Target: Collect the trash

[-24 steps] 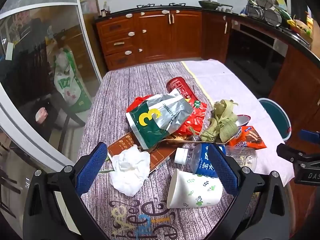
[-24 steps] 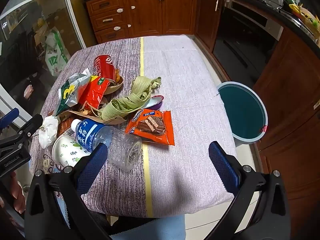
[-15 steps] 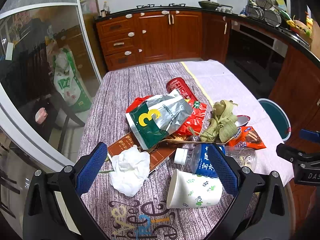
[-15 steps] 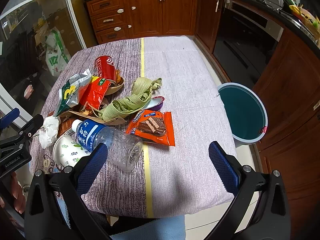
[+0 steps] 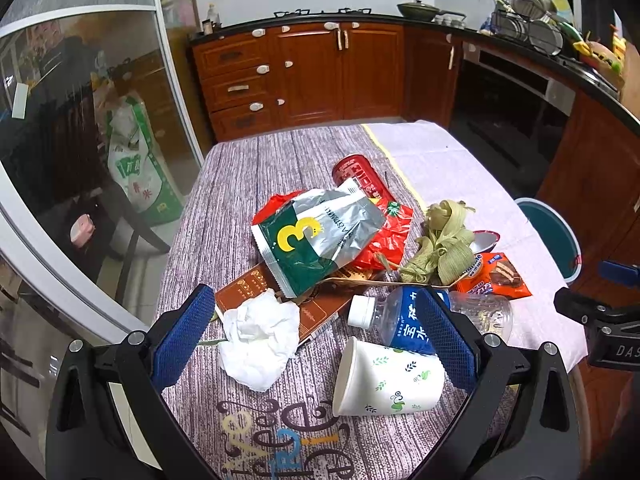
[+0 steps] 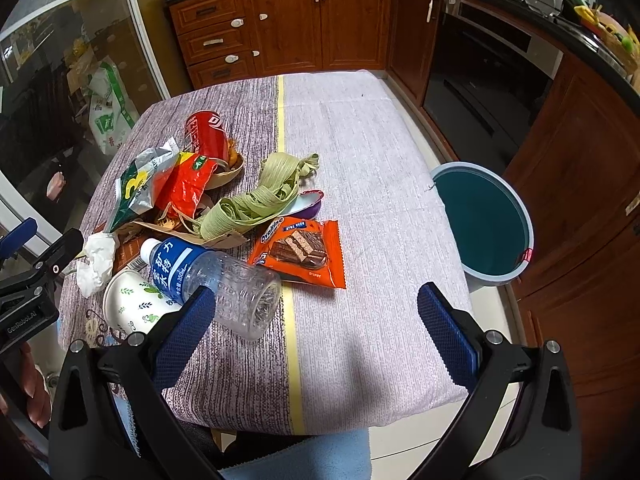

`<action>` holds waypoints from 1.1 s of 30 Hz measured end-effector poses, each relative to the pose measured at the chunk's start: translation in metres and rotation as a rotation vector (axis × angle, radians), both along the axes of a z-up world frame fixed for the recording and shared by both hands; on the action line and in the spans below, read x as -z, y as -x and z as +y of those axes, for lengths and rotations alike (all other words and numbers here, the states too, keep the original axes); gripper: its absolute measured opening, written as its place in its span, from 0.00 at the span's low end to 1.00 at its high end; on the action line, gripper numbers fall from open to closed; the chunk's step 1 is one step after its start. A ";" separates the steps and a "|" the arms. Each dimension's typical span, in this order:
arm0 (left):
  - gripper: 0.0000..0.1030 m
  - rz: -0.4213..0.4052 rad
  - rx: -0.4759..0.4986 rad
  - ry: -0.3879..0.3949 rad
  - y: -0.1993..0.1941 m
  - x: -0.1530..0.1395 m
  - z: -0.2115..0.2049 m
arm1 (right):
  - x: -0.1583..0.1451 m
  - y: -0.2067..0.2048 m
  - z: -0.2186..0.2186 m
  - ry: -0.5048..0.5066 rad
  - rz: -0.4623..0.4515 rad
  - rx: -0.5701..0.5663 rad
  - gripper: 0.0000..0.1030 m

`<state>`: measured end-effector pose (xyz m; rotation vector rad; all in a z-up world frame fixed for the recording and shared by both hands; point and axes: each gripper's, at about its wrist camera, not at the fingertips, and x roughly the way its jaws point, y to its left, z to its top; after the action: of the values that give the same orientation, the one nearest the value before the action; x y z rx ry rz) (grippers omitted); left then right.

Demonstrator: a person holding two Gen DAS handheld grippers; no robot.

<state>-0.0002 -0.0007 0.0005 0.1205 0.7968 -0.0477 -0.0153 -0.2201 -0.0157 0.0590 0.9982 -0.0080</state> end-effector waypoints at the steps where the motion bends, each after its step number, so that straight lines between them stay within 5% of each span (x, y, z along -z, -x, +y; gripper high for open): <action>1: 0.97 -0.001 0.000 0.000 0.000 0.000 0.000 | 0.000 0.000 0.000 0.001 0.001 0.000 0.94; 18: 0.97 0.019 0.008 -0.002 -0.002 0.011 -0.004 | 0.005 -0.006 -0.001 0.002 0.010 -0.001 0.94; 26: 0.97 0.101 0.031 -0.101 -0.015 0.020 -0.003 | 0.008 -0.010 -0.005 0.017 -0.003 -0.014 0.94; 33: 0.97 0.087 0.141 0.013 -0.032 0.023 -0.005 | 0.018 -0.028 -0.016 0.009 0.000 -0.034 0.94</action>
<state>0.0321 -0.0059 -0.0230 0.1630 0.8741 -0.1926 0.0124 -0.2364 -0.0338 0.0337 0.9991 0.0188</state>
